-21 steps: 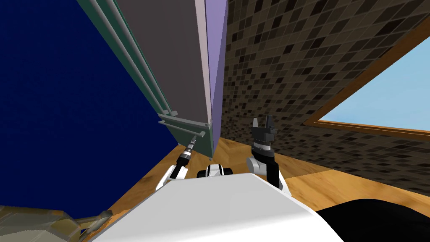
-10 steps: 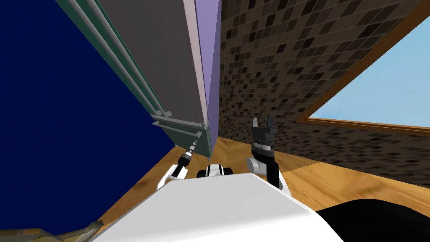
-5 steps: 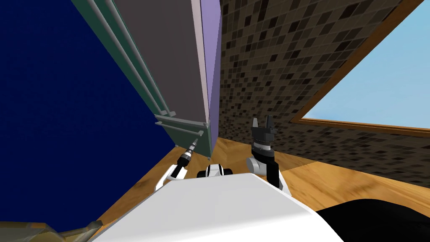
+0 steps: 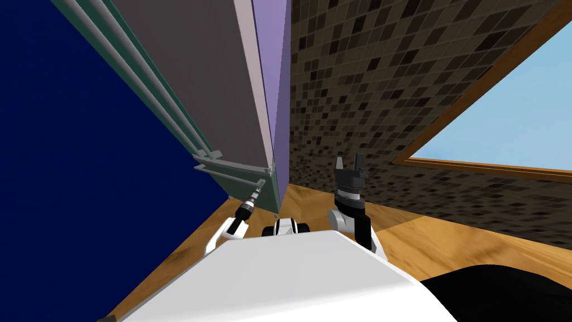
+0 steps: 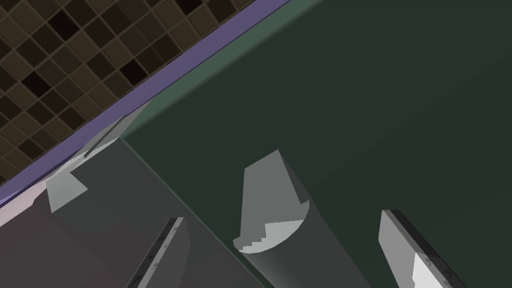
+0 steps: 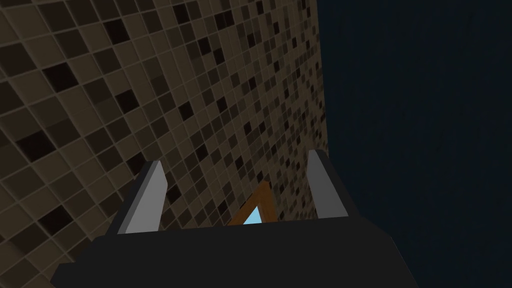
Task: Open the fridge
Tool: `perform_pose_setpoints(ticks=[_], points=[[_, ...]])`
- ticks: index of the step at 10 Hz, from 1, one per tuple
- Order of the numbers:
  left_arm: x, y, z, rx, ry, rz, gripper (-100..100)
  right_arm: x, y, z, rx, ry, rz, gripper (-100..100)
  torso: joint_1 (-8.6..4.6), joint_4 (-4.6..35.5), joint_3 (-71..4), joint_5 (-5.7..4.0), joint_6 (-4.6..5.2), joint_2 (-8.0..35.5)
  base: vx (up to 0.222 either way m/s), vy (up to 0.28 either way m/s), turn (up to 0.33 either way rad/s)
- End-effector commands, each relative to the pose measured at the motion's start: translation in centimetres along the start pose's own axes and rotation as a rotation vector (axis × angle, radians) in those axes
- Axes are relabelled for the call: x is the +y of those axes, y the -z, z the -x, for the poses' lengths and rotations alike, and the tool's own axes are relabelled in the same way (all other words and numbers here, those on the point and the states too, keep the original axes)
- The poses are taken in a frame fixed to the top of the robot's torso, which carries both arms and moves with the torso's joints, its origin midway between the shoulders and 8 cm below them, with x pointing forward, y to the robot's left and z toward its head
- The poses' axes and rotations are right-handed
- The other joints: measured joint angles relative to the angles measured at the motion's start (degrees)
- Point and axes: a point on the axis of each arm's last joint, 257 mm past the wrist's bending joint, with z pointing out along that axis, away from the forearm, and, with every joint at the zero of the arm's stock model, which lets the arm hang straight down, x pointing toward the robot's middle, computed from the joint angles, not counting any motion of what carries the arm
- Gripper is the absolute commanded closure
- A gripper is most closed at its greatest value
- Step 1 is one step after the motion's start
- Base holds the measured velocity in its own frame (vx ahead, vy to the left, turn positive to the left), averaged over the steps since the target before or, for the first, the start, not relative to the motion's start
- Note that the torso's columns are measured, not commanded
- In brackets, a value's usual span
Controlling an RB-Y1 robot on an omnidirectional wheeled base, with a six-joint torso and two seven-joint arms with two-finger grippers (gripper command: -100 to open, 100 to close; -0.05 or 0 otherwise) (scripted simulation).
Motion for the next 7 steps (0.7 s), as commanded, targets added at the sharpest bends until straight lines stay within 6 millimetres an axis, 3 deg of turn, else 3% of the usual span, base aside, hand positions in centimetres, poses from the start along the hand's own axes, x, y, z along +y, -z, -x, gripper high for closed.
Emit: perform_pose_setpoints(ticks=[1, 5, 6, 7], points=[[0.0, 0.0, 0.0, 0.000, 0.000, 0.001, 100, 0.0, 0.0, 0.0, 0.000, 0.000, 0.000, 0, 0.04, 0.0, 0.0, 0.00, -0.01, 0.0, 0.010, -0.005, 0.004], [-0.7, 1.0, -0.3, 0.015, -0.002, -0.009, 100, 0.0, 0.0, 0.0, 0.000, 0.000, 0.000, 0, 0.03, 0.1, 0.1, -0.07, -0.05, 0.2, -0.151, 0.054, 0.042], [-0.2, 1.0, -0.4, 0.016, 0.000, 0.005, 100, 0.0, 0.0, 0.0, 0.000, 0.000, 0.000, 0, -0.12, 0.2, 0.0, -0.13, -0.03, 0.1, -0.083, 0.025, 0.014], [-0.1, -0.2, -0.3, 0.010, 0.007, -0.008, 100, 0.0, 0.0, 0.0, 0.000, 0.000, 0.000, 0, -0.28, 0.1, -0.2, -0.17, 0.04, -0.3, -0.134, 0.045, -0.015]])
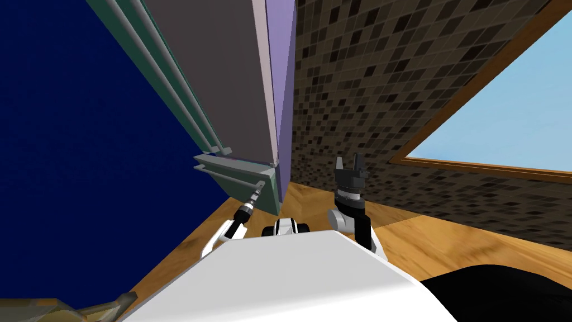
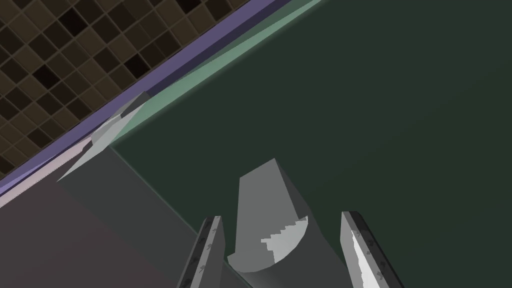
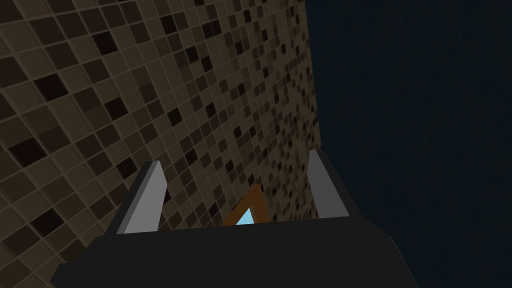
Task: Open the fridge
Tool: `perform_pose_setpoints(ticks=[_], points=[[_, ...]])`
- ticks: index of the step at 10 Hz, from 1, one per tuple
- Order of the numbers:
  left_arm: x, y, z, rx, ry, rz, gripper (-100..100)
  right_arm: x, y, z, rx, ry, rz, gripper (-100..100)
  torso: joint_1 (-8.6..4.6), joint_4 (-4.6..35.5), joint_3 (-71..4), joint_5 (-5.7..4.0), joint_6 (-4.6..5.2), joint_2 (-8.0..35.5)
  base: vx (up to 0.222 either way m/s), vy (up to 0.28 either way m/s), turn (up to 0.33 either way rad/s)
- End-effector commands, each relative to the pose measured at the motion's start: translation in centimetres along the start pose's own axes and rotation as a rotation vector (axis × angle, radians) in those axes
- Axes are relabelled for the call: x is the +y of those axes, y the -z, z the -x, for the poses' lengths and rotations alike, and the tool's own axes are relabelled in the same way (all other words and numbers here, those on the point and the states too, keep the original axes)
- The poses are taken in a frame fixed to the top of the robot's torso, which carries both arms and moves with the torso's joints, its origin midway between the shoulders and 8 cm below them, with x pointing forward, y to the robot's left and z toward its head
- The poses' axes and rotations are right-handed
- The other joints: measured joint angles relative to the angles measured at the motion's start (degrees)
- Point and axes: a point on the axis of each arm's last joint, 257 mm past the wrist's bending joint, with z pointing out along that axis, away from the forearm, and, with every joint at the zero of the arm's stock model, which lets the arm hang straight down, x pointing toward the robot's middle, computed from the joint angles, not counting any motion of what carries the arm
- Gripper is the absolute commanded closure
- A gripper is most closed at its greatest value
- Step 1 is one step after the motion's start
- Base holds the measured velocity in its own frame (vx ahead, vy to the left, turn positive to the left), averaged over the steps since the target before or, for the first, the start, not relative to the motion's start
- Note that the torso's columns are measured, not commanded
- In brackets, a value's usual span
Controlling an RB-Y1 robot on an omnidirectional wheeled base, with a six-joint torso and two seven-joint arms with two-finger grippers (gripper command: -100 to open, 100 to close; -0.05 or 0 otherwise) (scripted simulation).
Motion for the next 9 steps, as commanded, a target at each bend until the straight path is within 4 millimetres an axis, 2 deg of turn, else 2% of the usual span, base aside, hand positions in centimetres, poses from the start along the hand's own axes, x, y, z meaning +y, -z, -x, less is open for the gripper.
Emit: perform_pose_setpoints(ticks=[1, 3, 4, 5, 7, 8, 9], points=[[-0.2, -2.1, 0.5, -0.008, 0.001, -0.023, 100, 0.0, 0.0, 0.0, 0.000, 0.000, 0.000, 0, 0.17, 0.0, 0.0, 0.03, -0.03, 0.1, -0.155, 0.033, -0.016], [1.1, -2.5, 0.3, -0.002, -0.003, 0.000, 100, 0.0, 0.0, 0.0, 0.000, 0.000, 0.000, 0, 0.18, -0.1, 0.0, 0.11, -0.03, 0.0, -0.047, 0.007, 0.005], [0.3, -3.8, 0.7, -0.014, 0.006, -0.030, 100, 0.0, 0.0, 0.0, 0.000, 0.000, 0.000, 0, 0.21, -0.3, -0.1, 0.13, -0.03, -0.2, -0.090, 0.019, -0.014], [0.6, -4.5, 0.8, -0.011, 0.000, -0.026, 100, 0.0, 0.0, 0.0, 0.000, 0.000, 0.000, 0, 0.32, -0.3, 0.0, 0.19, -0.01, 0.0, -0.130, 0.033, -0.014], [2.0, -5.0, 0.6, -0.005, -0.004, 0.000, 100, 0.0, 0.0, 0.0, 0.000, 0.000, 0.000, 0, 0.42, -0.3, 0.0, 0.23, -0.11, 0.0, -0.051, 0.014, -0.008], [1.0, -6.6, 1.1, -0.016, 0.004, -0.032, 100, 0.0, 0.0, 0.0, 0.000, 0.000, 0.000, 0, 0.41, -0.5, -0.1, 0.23, -0.11, -0.3, -0.112, 0.033, -0.006], [0.9, -7.3, 1.2, -0.015, -0.002, -0.035, 100, 0.0, 0.0, 0.0, 0.000, 0.000, 0.000, 0, 0.50, -0.4, 0.0, 0.24, -0.10, -0.1, -0.132, 0.039, -0.019]])
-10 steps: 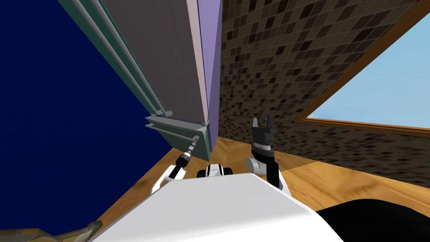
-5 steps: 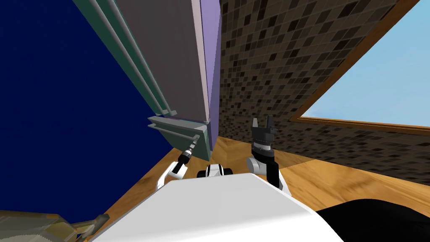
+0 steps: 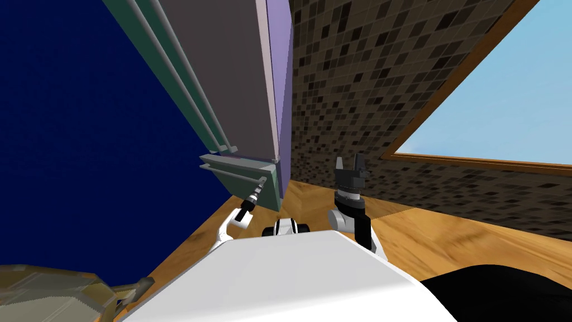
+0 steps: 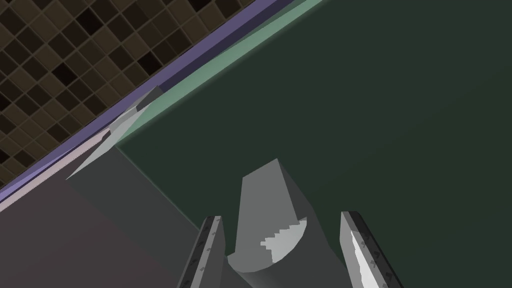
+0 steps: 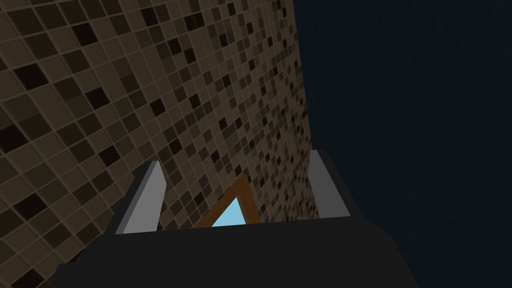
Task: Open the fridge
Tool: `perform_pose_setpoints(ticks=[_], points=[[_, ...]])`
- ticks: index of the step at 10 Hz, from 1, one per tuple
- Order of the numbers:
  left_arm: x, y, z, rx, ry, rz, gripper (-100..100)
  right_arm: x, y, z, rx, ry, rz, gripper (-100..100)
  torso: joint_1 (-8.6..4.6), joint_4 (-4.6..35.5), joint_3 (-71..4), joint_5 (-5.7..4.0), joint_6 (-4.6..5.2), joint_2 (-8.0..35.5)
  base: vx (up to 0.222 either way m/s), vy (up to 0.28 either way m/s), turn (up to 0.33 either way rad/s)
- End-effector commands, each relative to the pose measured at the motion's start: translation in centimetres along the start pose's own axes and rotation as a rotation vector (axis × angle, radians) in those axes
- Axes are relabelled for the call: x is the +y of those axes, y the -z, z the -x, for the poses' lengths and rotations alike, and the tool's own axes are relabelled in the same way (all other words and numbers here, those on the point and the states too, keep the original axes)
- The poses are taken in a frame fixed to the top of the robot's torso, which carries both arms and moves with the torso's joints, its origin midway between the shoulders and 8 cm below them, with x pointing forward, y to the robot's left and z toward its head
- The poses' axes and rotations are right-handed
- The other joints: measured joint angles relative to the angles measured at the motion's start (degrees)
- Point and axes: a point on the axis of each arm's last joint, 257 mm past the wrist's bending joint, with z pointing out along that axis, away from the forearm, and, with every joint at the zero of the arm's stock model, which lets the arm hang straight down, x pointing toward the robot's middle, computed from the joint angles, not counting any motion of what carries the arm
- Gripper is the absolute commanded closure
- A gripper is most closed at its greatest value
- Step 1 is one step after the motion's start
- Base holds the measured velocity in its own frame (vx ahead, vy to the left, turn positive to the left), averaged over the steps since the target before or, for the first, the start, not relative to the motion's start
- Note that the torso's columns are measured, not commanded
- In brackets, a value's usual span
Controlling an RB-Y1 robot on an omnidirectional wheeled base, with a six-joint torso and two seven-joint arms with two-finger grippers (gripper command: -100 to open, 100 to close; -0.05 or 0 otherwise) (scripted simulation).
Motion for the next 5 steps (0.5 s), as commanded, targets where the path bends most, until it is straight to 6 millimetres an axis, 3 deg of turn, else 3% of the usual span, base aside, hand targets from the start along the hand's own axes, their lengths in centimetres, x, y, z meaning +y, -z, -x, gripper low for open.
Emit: perform_pose_setpoints(ticks=[1, 2, 3, 5], points=[[0.5, -1.7, 0.4, 0.000, -0.009, 0.003, 100, 0.0, 0.0, 0.0, 0.000, 0.000, 0.000, 0, 0.01, 0.1, 0.1, -0.01, -0.03, 0.1, -0.070, 0.017, -0.007], [1.7, -1.5, 0.2, 0.005, -0.008, 0.028, 100, 0.0, 0.0, 0.0, 0.000, 0.000, 0.000, 0, -0.04, 0.1, 0.0, -0.03, -0.07, 0.0, -0.021, -0.001, -0.003], [0.0, -3.2, 0.6, -0.008, 0.001, -0.015, 100, 0.0, 0.0, 0.0, 0.000, 0.000, 0.000, 0, -0.04, -0.1, -0.1, -0.03, -0.11, -0.3, -0.123, 0.015, -0.004], [0.7, -4.3, 0.8, -0.003, -0.008, 0.000, 100, 0.0, 0.0, 0.0, 0.000, 0.000, 0.000, 0, -0.01, 0.1, 0.1, -0.01, -0.02, 0.2, -0.110, 0.024, -0.008]])
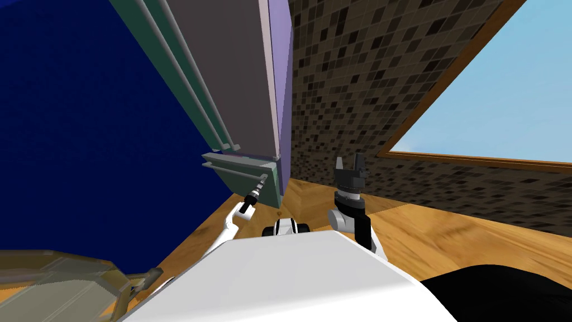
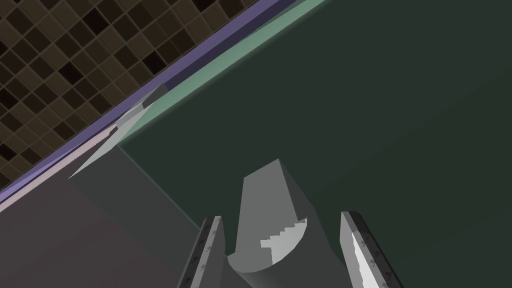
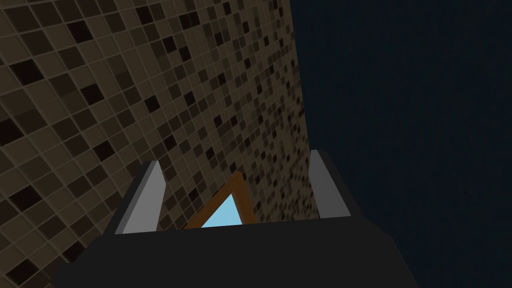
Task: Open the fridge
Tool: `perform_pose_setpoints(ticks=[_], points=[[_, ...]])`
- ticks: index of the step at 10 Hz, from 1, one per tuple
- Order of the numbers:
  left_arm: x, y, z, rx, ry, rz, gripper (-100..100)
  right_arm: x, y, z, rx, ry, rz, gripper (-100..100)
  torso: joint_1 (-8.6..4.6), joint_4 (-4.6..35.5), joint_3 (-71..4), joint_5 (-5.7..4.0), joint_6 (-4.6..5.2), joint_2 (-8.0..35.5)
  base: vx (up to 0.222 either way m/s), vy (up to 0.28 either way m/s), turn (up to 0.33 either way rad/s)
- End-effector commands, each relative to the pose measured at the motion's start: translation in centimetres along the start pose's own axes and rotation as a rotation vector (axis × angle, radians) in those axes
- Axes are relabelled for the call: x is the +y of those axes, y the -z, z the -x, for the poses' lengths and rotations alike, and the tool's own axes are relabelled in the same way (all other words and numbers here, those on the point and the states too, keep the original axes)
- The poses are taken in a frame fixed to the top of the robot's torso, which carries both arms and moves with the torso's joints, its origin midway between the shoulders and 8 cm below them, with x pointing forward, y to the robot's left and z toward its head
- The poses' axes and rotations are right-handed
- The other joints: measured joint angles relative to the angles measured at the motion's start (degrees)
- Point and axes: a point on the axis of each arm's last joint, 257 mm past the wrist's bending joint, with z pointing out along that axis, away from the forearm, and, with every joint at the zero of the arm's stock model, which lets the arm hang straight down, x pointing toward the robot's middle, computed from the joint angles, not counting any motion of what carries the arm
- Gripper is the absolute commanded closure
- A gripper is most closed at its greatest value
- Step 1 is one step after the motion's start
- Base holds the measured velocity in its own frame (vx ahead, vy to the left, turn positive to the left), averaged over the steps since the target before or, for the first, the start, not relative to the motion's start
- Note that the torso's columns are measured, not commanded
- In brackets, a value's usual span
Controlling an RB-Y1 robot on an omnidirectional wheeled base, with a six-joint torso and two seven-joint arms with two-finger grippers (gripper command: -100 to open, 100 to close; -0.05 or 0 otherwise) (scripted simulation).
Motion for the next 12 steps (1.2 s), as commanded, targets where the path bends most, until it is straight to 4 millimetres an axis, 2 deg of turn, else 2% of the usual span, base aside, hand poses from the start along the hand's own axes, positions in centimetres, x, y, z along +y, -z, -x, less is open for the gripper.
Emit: perform_pose_setpoints(ticks=[1, 2, 3, 4, 6, 7, 8, 9, 10, 11, 12], points=[[2.0, -0.5, -0.1, 0.007, -0.006, 0.038, 100, 0.0, 0.0, 0.0, 0.000, 0.000, 0.000, 0, -0.04, 0.0, -0.1, -0.04, -0.04, -0.2, -0.008, 0.010, -0.011], [2.2, -0.4, -0.2, 0.008, -0.005, 0.044, 100, 0.0, 0.0, 0.0, 0.000, 0.000, 0.000, 0, -0.04, -0.2, -0.3, -0.06, -0.10, -0.4, 0.014, -0.001, 0.000], [0.3, -2.1, 0.3, -0.005, 0.004, -0.001, 100, 0.0, 0.0, 0.0, 0.000, 0.000, 0.000, 0, 0.02, -0.3, -0.4, -0.02, -0.14, -0.6, -0.100, 0.038, 0.000], [0.4, -2.8, 0.4, -0.003, -0.002, 0.002, 100, 0.0, 0.0, 0.0, 0.000, 0.000, 0.000, 0, 0.18, -0.2, -0.2, 0.04, -0.08, -0.2, -0.149, 0.039, -0.013], [2.4, -2.9, 0.2, 0.006, -0.005, 0.043, 100, 0.0, 0.0, 0.0, 0.000, 0.000, 0.000, 0, 0.00, -0.1, -0.1, -0.02, -0.10, -0.2, -0.050, 0.006, -0.011], [0.7, -4.9, 0.6, -0.005, 0.002, 0.006, 100, 0.0, 0.0, 0.0, 0.000, 0.000, 0.000, 0, 0.01, -0.3, -0.3, -0.02, -0.17, -0.5, -0.113, 0.025, 0.004], [0.7, -5.6, 0.8, -0.003, -0.004, 0.009, 100, 0.0, 0.0, 0.0, 0.000, 0.000, 0.000, 0, 0.10, -0.2, -0.2, 0.02, -0.09, -0.3, -0.140, 0.035, -0.005], [2.1, -5.3, 0.6, 0.002, -0.004, 0.037, 100, 0.0, 0.0, 0.0, 0.000, 0.000, 0.000, 0, 0.06, 0.0, -0.1, 0.00, -0.08, -0.1, -0.066, 0.016, -0.022], [2.4, -5.3, 0.5, 0.003, -0.003, 0.043, 100, 0.0, 0.0, 0.0, 0.000, 0.000, 0.000, 0, 0.00, -0.1, -0.2, -0.04, -0.16, -0.3, -0.014, 0.002, -0.003], [0.3, -6.9, 0.9, -0.008, 0.006, -0.001, 100, 0.0, 0.0, 0.0, 0.000, 0.000, 0.000, 0, 0.01, -0.2, -0.3, -0.04, -0.19, -0.5, -0.127, 0.018, 0.006], [0.1, -7.6, 1.1, -0.007, 0.000, 0.001, 100, 0.0, 0.0, 0.0, 0.000, 0.000, 0.000, 0, 0.06, -0.1, -0.2, -0.01, -0.10, -0.2, -0.141, 0.041, -0.004]])
